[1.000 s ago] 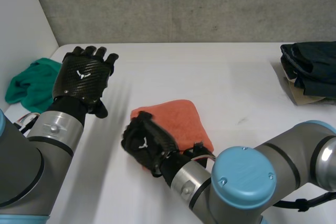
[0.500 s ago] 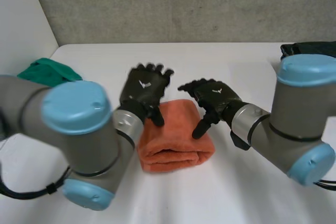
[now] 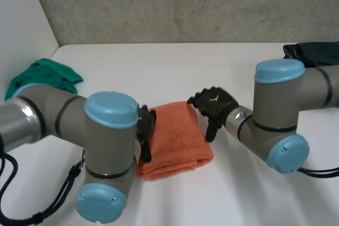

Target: Fold the laundry.

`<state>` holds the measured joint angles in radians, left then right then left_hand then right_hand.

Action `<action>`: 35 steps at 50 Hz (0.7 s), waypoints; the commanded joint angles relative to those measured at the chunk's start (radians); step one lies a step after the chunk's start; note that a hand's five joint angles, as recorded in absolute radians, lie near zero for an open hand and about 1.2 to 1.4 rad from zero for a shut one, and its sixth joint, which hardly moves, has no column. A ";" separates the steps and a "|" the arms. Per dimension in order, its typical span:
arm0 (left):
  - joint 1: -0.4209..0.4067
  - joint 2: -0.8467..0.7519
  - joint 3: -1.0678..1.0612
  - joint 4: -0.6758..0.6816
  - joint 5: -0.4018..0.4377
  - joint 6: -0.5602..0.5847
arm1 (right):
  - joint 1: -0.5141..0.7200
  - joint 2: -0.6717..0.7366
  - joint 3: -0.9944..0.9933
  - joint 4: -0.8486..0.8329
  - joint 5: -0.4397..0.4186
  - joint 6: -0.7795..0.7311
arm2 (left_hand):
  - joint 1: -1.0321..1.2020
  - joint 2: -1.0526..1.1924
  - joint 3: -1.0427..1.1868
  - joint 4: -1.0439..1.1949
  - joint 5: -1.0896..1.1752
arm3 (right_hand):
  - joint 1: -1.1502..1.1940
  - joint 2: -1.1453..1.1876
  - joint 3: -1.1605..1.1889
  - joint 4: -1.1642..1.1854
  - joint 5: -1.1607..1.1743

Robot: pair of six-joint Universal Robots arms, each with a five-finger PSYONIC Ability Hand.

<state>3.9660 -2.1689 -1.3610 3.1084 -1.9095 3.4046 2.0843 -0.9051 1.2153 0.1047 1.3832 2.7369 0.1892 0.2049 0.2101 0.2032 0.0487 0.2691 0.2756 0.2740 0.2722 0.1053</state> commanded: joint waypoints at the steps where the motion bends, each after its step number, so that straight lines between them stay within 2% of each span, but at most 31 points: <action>1: 0.008 0.190 0.004 0.056 0.104 0.018 | 0.003 -0.172 0.179 -0.184 0.010 0.012 | 0.001 -0.015 -0.020 -0.013 -0.033 | 0.001 -0.005 -0.004 -0.002 -0.010; 8: 0.053 0.322 -0.055 0.095 0.322 0.019 | 0.080 -0.362 0.490 -0.423 -0.012 0.000 | 0.004 -0.012 -0.017 -0.010 -0.030 | -0.055 -0.061 -0.060 -0.058 -0.066; 12: 0.105 0.351 -0.079 0.085 0.478 0.012 | 0.137 -0.357 0.631 -0.551 -0.032 -0.005 | 0.018 0.003 -0.003 0.004 -0.016 | -0.046 -0.053 -0.051 -0.049 -0.057; 16: 0.113 0.351 -0.084 0.082 0.558 0.010 | 0.172 -0.299 0.705 -0.658 -0.044 -0.008 | 0.021 0.006 0.000 0.007 -0.013 | -0.040 -0.047 -0.045 -0.043 -0.051; 23: 0.117 0.350 -0.086 0.084 0.569 0.007 | 0.184 -0.147 0.665 -0.741 -0.044 -0.061 | 0.024 0.009 0.003 0.010 -0.010 | -0.029 -0.035 -0.033 -0.032 -0.039; 35: 0.116 0.336 -0.095 0.091 0.569 0.007 | 0.180 -0.040 0.549 -0.761 -0.026 -0.143 | 0.024 0.009 0.003 0.010 -0.010 | 0.139 0.132 0.134 0.136 0.128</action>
<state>4.0834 -1.8300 -1.4525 3.1974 -1.3370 3.4116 2.2683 -0.9905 1.8279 -0.6538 1.3495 2.6126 0.1892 0.2049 0.2101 0.2032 0.0472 0.2935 0.2887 0.2896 0.2895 0.1214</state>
